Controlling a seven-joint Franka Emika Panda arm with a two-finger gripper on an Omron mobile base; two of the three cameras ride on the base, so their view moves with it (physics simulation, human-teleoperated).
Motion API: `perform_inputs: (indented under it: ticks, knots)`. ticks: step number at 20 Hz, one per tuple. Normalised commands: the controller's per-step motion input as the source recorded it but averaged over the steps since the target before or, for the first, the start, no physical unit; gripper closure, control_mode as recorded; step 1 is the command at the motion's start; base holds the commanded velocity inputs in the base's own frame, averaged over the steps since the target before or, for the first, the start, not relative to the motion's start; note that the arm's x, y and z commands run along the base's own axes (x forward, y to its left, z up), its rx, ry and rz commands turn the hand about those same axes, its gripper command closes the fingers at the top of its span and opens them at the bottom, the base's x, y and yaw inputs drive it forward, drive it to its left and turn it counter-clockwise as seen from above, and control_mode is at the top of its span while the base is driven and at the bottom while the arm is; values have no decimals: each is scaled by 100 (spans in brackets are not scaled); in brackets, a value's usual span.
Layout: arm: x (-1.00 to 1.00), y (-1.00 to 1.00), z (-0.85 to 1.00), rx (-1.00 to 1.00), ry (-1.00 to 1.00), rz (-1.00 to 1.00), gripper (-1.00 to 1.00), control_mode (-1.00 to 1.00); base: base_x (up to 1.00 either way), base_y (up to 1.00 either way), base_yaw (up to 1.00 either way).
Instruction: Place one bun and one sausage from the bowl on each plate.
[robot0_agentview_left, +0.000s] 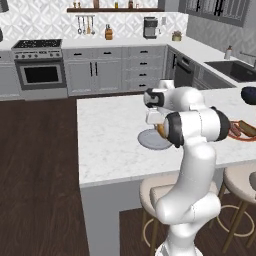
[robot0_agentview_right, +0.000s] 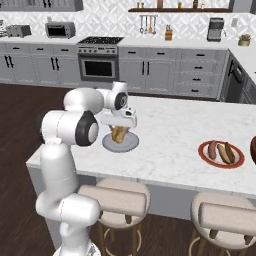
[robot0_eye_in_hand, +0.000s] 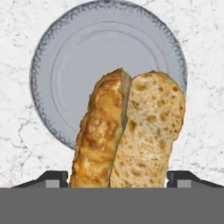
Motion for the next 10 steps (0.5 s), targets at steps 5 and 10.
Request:
perform_inputs:
  ticks: [5,10]
  knots:
    - [49,-11,-44,0,0,0,100,-100,0,0,0]
    - [34,-4,-18,0,0,0,100,-100,0,0,0]
